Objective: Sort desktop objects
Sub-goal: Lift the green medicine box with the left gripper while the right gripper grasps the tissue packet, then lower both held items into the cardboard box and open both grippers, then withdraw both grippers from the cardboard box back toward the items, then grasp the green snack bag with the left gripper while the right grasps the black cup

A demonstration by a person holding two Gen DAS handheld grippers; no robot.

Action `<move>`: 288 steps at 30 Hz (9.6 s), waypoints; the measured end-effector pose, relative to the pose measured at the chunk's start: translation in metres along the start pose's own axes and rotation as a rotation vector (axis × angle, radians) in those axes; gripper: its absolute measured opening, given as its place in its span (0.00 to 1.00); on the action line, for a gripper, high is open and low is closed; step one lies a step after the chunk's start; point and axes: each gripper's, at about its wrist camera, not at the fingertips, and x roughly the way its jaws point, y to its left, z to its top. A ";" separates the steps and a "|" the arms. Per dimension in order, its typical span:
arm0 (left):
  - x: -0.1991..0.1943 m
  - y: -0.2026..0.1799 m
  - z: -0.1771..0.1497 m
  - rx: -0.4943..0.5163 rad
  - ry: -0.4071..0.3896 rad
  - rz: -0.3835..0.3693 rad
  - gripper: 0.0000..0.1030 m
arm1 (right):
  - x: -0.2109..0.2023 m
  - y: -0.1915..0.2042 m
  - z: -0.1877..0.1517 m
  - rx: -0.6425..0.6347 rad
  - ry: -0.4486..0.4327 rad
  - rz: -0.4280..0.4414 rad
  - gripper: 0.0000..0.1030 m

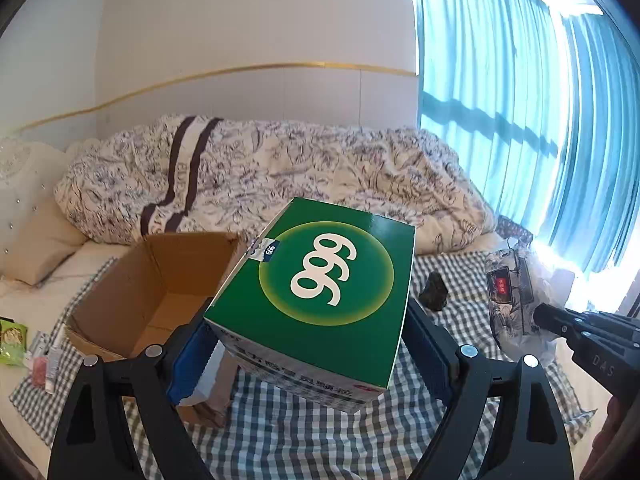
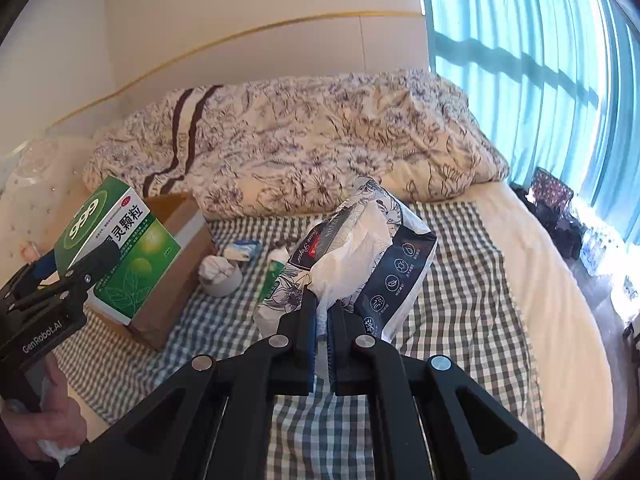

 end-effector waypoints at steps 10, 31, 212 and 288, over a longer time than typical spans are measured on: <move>-0.065 0.013 0.013 -0.010 -0.090 0.025 0.87 | -0.056 0.028 0.010 -0.031 -0.091 0.027 0.04; -0.102 0.070 0.029 -0.055 -0.162 0.092 0.87 | -0.074 0.091 0.028 -0.091 -0.157 0.089 0.04; -0.030 -0.017 0.074 -0.054 -0.057 -0.055 1.00 | -0.073 -0.037 0.068 -0.019 -0.186 -0.035 0.78; 0.267 -0.066 -0.093 -0.027 0.344 -0.232 0.39 | 0.340 -0.096 0.013 -0.041 0.217 -0.217 0.80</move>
